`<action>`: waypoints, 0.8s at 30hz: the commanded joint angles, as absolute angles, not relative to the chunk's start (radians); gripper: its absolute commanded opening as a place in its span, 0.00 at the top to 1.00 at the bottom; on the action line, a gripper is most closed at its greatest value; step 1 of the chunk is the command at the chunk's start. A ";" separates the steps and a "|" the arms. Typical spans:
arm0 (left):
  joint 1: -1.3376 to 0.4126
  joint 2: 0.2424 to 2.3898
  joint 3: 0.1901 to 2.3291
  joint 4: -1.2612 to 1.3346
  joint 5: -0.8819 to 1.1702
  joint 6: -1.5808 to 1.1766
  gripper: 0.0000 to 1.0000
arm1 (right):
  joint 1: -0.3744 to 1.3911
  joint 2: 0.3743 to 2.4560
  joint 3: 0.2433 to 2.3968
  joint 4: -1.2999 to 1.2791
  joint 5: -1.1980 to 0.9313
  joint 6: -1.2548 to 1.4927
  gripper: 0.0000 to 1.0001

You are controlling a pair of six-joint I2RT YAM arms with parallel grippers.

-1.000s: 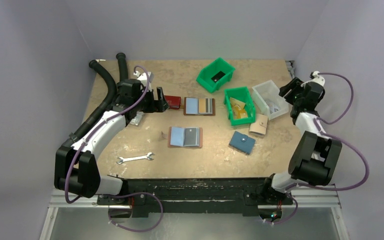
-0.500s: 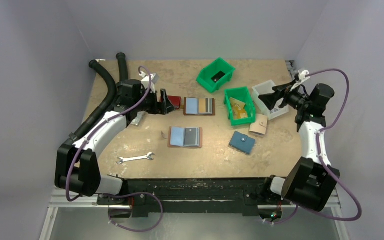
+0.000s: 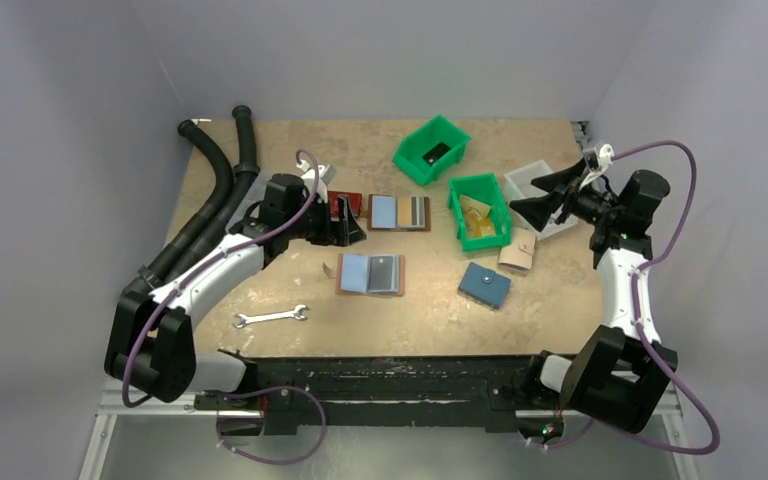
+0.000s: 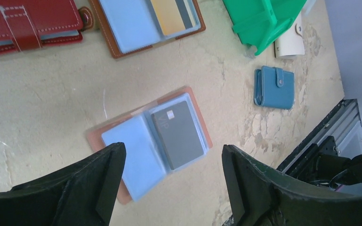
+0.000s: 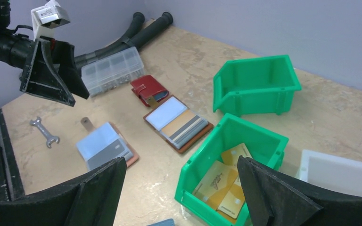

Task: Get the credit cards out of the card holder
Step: Remove the credit card from the card holder.

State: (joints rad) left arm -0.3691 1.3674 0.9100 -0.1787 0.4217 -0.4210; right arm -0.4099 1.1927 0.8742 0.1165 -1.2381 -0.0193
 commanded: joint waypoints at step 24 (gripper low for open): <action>-0.445 1.331 0.702 -0.016 0.303 -0.642 0.25 | 0.037 1.345 0.967 -0.245 -1.096 -0.367 0.01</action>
State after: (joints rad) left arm -0.4400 1.3174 0.7044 -0.0822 0.2813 -0.6239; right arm 0.0040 1.3380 0.9173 -0.2169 -1.1187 -0.3115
